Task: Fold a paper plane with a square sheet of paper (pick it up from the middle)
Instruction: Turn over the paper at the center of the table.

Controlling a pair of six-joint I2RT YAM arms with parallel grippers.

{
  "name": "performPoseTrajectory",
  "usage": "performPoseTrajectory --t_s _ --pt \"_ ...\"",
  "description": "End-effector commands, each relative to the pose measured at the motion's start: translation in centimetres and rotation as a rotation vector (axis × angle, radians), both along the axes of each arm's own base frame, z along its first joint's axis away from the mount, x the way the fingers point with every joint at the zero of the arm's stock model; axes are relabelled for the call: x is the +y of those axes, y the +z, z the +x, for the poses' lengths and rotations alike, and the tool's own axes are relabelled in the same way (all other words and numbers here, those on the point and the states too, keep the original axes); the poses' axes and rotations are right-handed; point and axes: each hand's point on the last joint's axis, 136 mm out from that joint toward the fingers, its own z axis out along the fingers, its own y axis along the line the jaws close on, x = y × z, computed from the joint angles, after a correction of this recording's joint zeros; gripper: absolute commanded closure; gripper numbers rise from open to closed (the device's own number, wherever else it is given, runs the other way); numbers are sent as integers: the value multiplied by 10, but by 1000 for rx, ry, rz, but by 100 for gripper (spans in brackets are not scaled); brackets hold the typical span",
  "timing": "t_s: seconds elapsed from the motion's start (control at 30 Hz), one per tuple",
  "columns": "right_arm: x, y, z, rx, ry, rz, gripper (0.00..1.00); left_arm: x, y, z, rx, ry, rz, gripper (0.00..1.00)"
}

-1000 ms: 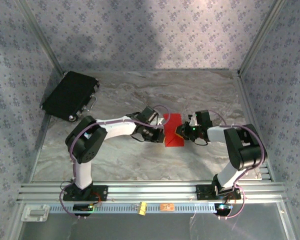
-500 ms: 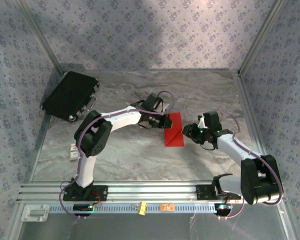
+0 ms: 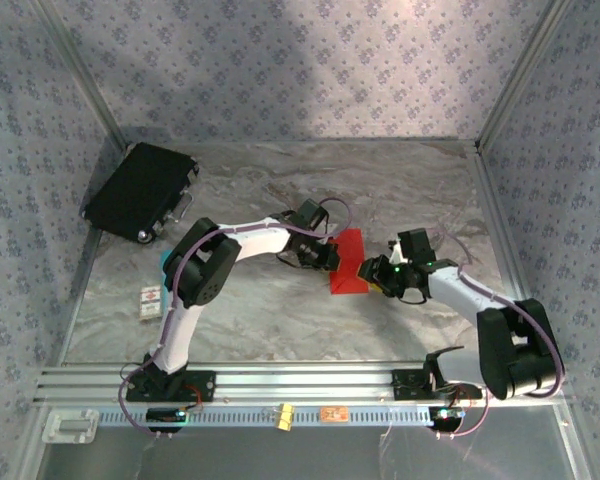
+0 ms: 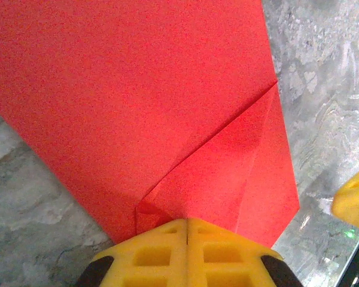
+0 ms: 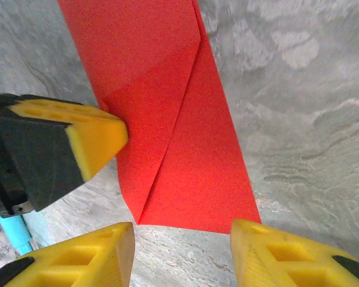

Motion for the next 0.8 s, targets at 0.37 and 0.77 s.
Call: performPoseTrajectory --t_s 0.37,0.77 --pt "5 -18 4 44 -23 -56 46 7 -16 -6 -10 6 71 95" --pt "29 10 42 -63 4 154 36 11 -16 -6 -6 10 67 95"
